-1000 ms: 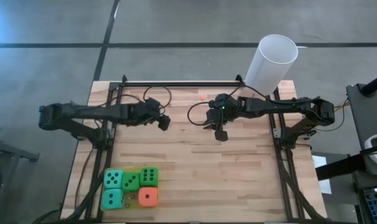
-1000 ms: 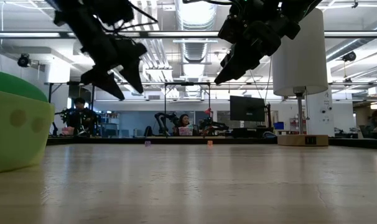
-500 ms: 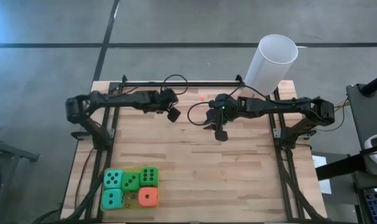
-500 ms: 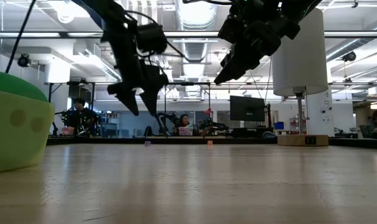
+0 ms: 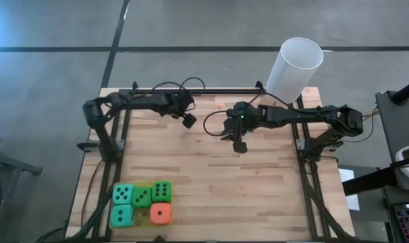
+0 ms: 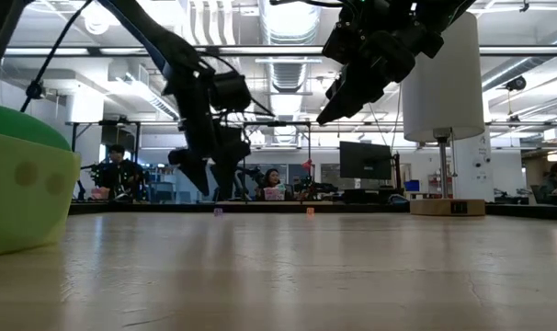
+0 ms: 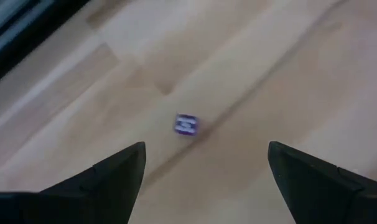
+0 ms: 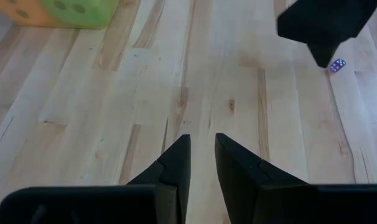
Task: Pick & Place Dice
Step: Put the purple dice into the yellow bin
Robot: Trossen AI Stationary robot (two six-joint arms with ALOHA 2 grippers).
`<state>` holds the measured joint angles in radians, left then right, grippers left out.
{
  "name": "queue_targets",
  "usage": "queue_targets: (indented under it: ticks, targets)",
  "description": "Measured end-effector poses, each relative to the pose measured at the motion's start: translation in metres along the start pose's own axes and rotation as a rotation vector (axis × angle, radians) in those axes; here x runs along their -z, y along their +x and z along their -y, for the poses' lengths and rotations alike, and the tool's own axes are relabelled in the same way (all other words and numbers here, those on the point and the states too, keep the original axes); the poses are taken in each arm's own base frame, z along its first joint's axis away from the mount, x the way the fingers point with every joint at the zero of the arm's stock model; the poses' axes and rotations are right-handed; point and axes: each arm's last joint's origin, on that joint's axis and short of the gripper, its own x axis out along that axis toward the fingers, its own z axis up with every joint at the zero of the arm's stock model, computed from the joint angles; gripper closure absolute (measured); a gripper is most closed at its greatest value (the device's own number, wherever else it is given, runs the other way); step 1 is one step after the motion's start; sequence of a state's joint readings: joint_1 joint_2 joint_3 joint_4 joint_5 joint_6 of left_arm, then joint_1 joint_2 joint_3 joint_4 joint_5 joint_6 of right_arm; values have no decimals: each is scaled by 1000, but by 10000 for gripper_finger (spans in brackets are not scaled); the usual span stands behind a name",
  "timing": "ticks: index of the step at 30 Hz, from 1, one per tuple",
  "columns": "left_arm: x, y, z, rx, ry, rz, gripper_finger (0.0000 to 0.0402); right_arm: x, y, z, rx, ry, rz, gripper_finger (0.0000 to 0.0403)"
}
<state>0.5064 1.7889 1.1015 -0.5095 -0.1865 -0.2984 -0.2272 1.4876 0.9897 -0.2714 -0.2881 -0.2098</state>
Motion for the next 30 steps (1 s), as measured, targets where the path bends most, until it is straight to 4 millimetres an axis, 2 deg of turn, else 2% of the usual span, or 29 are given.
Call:
queue_targets:
  ticks: [9,18,25,30]
  targets:
    - [-3,23,-9,-18,41,-10,59,0,0,0,0,0,0,322]
    - [-6,29,-10,-11,37,13,60,0,0,0,0,0,0,312]
    - [-3,42,-9,-2,18,-15,60,0,0,0,0,0,0,321]
    - [-3,44,-9,6,18,-19,69,0,0,0,0,0,0,331]
